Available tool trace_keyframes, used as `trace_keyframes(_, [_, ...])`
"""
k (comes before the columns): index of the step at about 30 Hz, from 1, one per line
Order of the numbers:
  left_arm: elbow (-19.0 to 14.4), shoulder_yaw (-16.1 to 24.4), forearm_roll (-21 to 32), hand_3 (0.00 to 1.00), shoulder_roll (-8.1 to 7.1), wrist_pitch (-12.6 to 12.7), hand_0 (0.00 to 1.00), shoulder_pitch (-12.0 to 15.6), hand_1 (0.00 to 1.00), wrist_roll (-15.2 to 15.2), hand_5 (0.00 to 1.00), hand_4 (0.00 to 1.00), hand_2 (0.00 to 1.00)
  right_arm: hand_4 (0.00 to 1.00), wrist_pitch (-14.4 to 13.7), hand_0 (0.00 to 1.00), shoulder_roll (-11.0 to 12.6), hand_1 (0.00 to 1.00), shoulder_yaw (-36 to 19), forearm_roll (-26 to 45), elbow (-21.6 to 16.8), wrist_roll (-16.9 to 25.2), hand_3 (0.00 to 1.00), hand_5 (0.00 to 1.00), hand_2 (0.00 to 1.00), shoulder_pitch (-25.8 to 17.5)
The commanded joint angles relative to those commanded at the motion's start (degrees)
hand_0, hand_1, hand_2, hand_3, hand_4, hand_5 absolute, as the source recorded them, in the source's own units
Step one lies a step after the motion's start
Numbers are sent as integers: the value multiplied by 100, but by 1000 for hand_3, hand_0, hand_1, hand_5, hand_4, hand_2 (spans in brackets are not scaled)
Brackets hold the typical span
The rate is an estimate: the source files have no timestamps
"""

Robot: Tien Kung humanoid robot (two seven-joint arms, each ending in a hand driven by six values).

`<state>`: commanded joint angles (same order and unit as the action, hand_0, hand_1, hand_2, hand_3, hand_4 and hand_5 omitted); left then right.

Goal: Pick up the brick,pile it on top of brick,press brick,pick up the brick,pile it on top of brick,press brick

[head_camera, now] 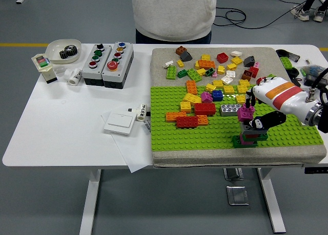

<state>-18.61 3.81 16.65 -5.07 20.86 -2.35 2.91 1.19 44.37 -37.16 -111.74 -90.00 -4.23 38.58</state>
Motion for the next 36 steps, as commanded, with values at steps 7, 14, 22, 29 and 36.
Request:
trace_keyframes(7, [-1,-12,17,551,-2,-5,583,-4,718,11,613,564,687,821,3,847,-12,492,-42,28,11,-7,476,376,550,-11])
trace_keyframes(14, [-2,-22,34,551,-2,-10,583,-12,719,15,613,564,686,829,-44,873,-23,522,-82,31,-1,-22,476,378,605,-22])
trace_keyframes(22, [-3,-28,44,551,-2,-14,583,-16,719,18,612,563,686,841,-98,957,-10,627,-103,22,-58,-10,476,381,738,-20])
trace_keyframes(29, [-5,-41,58,551,-5,-16,583,-18,719,28,612,564,686,844,-117,998,32,767,-43,-15,-111,19,477,377,819,-28])
trace_keyframes(36, [-5,-40,56,550,-4,-14,582,-22,718,26,612,563,687,846,-152,998,174,783,247,-459,-169,289,477,376,820,72])
